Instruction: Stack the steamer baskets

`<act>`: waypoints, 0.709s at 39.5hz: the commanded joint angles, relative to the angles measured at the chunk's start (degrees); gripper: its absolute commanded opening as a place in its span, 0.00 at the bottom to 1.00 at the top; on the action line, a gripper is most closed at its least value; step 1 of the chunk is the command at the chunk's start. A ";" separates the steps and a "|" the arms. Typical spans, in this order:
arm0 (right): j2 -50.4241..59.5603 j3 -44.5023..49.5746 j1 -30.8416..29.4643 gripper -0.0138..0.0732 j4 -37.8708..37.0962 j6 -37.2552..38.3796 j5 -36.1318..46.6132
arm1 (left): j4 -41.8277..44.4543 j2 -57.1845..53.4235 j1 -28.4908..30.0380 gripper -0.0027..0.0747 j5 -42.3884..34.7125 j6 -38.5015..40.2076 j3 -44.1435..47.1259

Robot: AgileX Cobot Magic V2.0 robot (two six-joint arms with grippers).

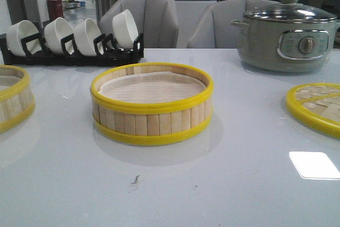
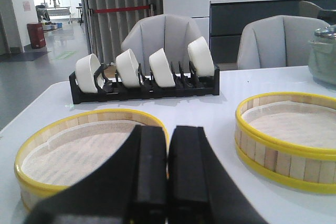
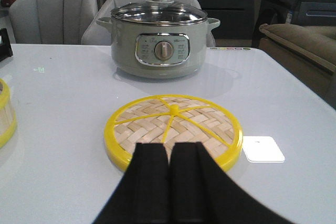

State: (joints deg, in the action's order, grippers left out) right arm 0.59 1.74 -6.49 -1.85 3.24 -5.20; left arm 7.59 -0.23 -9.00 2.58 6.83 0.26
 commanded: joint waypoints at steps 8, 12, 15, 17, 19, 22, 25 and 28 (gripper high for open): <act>1.23 -0.90 -0.32 0.24 0.13 -0.19 5.20 | 1.21 11.14 -0.25 0.14 7.16 0.16 -20.54; 1.23 -0.90 -0.32 0.24 0.13 -0.19 5.20 | 2.66 21.21 -0.25 0.14 15.22 0.16 -32.46; 1.23 -0.90 -0.32 0.24 0.13 -0.19 5.20 | 2.66 29.30 -0.25 0.14 21.36 0.16 -41.73; 1.23 -0.90 -0.32 0.24 0.13 -0.19 5.20 | 2.66 34.18 -0.25 0.14 24.94 0.16 -47.05; 1.23 -0.90 -0.32 0.24 0.13 -0.19 5.20 | 2.66 38.66 -0.25 0.14 28.03 0.16 -51.58; 1.23 -0.90 -0.32 0.24 0.13 -0.19 5.20 | 2.55 44.98 -0.25 0.14 31.61 0.16 -57.23; 1.23 -0.90 -0.32 0.24 0.13 -0.19 5.20 | 2.00 49.21 -0.25 0.14 34.20 0.16 -60.45; 1.23 -0.90 -0.32 0.24 0.13 -0.19 5.20 | 1.61 51.89 -0.25 0.14 34.87 0.16 -61.51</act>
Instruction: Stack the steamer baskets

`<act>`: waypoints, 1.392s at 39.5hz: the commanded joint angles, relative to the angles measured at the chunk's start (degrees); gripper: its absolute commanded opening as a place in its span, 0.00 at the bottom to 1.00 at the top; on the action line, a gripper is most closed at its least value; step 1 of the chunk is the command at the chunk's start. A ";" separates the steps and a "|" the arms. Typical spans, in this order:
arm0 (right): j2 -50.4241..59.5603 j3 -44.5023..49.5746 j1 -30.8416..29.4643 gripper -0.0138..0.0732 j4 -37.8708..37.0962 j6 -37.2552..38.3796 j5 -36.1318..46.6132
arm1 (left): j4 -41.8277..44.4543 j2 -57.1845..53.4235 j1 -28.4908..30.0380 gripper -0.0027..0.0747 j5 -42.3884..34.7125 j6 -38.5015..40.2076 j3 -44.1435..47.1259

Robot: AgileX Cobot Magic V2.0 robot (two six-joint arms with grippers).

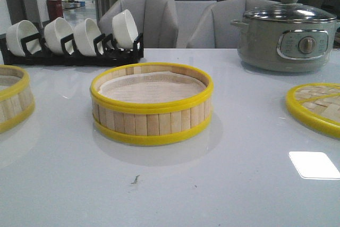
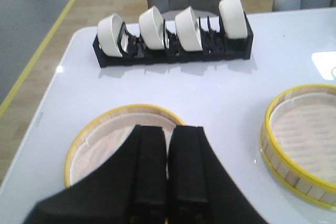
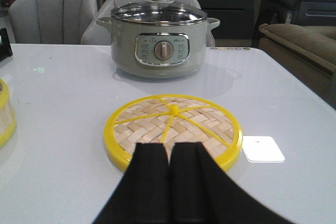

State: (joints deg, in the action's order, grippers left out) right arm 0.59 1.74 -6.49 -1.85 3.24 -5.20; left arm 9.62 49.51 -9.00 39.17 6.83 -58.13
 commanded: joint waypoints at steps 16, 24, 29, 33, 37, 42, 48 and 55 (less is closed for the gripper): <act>1.23 -0.90 -0.32 0.24 0.13 -0.19 5.20 | -1.62 6.81 -0.25 0.14 -3.52 0.16 -3.13; 1.23 -0.90 -0.32 0.24 0.13 -0.19 5.20 | 2.14 6.81 -0.25 0.14 -4.52 0.16 -3.13; 1.23 -0.90 -0.32 0.24 0.13 -0.19 5.20 | 1.24 6.81 -0.25 0.14 -4.79 0.16 -3.13; 1.23 -0.90 -0.32 0.24 0.13 -0.19 5.20 | -0.19 6.81 -0.25 0.14 -4.79 0.16 -3.13; 1.23 -0.90 -0.32 0.24 0.13 -0.19 5.20 | -0.19 6.81 -0.25 0.14 -4.79 0.16 -3.13; 1.23 -0.90 -0.32 0.24 0.13 -0.19 5.20 | -0.19 6.81 -0.25 0.14 -4.94 0.16 -3.13; 1.23 -0.90 -0.32 0.24 0.13 -0.19 5.20 | -0.19 6.81 -0.25 0.14 -4.73 0.16 -3.13; 1.23 -0.90 -0.37 0.24 -1.19 -0.91 5.84 | -0.19 6.81 -0.25 0.14 -4.63 0.16 -3.13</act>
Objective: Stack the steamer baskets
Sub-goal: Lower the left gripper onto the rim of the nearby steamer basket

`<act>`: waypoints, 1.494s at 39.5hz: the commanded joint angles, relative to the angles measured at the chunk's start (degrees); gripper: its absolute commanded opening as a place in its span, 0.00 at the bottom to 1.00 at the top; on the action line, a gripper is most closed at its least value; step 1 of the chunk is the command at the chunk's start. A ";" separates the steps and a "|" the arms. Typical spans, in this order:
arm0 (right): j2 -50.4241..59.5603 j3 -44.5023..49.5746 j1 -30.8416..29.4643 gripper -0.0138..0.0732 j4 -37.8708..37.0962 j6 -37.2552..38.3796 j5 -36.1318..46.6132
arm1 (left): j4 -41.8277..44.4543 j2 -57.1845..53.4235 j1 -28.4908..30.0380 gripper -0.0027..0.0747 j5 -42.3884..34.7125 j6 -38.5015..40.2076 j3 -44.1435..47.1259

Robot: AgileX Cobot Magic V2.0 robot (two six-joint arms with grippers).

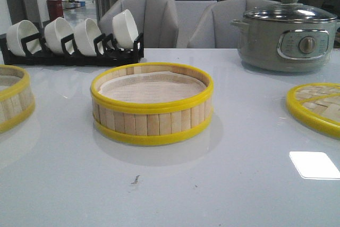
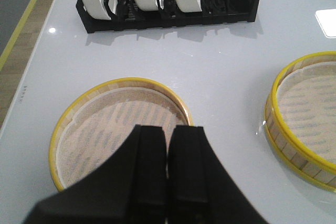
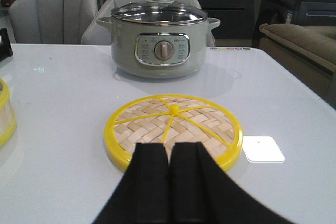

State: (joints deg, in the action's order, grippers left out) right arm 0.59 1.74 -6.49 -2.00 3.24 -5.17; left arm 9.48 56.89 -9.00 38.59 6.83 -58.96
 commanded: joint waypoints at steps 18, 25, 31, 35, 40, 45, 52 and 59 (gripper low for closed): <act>-1.08 -12.74 -0.28 0.24 -1.01 9.25 7.70 | -0.05 -0.57 -0.25 0.14 -3.98 0.16 -2.30; -17.76 -25.45 -0.28 0.24 -1.07 9.42 2.07 | -0.05 -0.57 -0.25 0.14 -3.98 0.16 -2.30; -30.66 -32.63 0.60 0.24 -1.07 9.42 -1.16 | -0.05 -0.57 -0.25 0.14 -3.92 0.16 -2.30; -35.51 -35.55 0.66 0.24 -1.07 9.42 -1.66 | -0.05 -0.57 -0.25 0.14 -3.68 0.16 -2.30; -38.32 -36.73 0.66 0.24 -1.07 9.46 0.07 | -0.05 -0.57 -0.25 0.14 -3.68 0.16 -2.30; -38.51 -36.74 0.66 0.24 -1.02 9.46 -0.87 | -0.05 -0.57 -0.25 0.14 -3.43 0.16 -2.30; -38.51 -36.74 0.66 0.24 -1.02 9.46 0.26 | -0.05 -0.57 -0.25 0.14 -2.71 0.16 -2.30; -38.51 -37.24 0.87 0.25 -0.59 9.79 0.02 | -0.05 -0.57 -0.25 0.14 -2.51 0.16 -2.30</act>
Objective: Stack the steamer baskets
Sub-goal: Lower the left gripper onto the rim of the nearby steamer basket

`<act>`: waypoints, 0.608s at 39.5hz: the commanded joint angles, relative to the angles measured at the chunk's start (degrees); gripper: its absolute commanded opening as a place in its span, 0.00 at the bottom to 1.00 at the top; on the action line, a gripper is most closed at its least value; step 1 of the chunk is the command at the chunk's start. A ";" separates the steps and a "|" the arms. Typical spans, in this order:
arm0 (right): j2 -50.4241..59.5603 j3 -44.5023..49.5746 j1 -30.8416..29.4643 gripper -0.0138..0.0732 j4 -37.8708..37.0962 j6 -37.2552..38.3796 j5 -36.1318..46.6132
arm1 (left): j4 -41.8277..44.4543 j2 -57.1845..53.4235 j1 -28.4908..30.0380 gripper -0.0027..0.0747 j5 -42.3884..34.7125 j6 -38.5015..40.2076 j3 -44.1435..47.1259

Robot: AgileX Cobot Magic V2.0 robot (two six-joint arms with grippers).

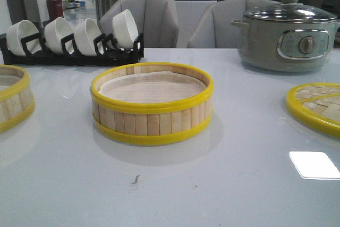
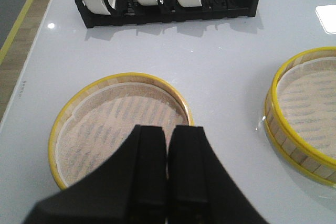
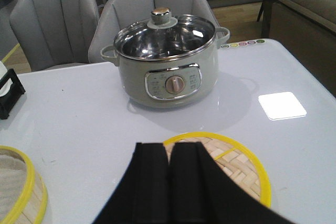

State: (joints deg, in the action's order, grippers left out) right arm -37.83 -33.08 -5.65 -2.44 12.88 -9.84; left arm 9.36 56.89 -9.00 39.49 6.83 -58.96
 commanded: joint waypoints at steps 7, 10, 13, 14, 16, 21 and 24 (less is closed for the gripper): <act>-0.09 -2.41 0.03 0.53 -0.25 0.15 5.41 | -1.50 -0.57 -0.25 0.16 -3.34 0.16 -2.30; -0.09 -2.41 0.03 0.67 -0.25 0.15 5.34 | -1.76 -0.57 -0.25 0.25 -3.48 0.16 -2.30; -0.09 -2.41 0.03 0.70 -0.25 0.15 5.40 | -1.66 -0.32 -0.25 0.40 -3.48 0.16 -2.30; -0.09 -2.41 0.03 0.70 -0.25 0.15 5.40 | -1.66 -0.17 -0.25 0.45 -3.48 0.16 -2.30; -0.09 -2.41 0.03 0.70 -0.25 0.15 5.40 | -1.66 0.49 -0.25 0.54 -3.48 0.16 -2.30; -0.09 -2.41 0.03 0.70 -0.25 0.15 5.28 | -2.01 3.21 -0.25 0.61 -3.48 0.26 -2.30; -0.09 -2.41 0.03 0.70 -0.25 0.15 4.74 | -2.01 5.87 -0.25 0.61 -3.58 0.26 -2.30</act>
State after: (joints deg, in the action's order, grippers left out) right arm -37.83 -33.20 -5.65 -2.44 13.34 -9.84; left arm 7.58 61.56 -9.00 39.62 6.83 -58.99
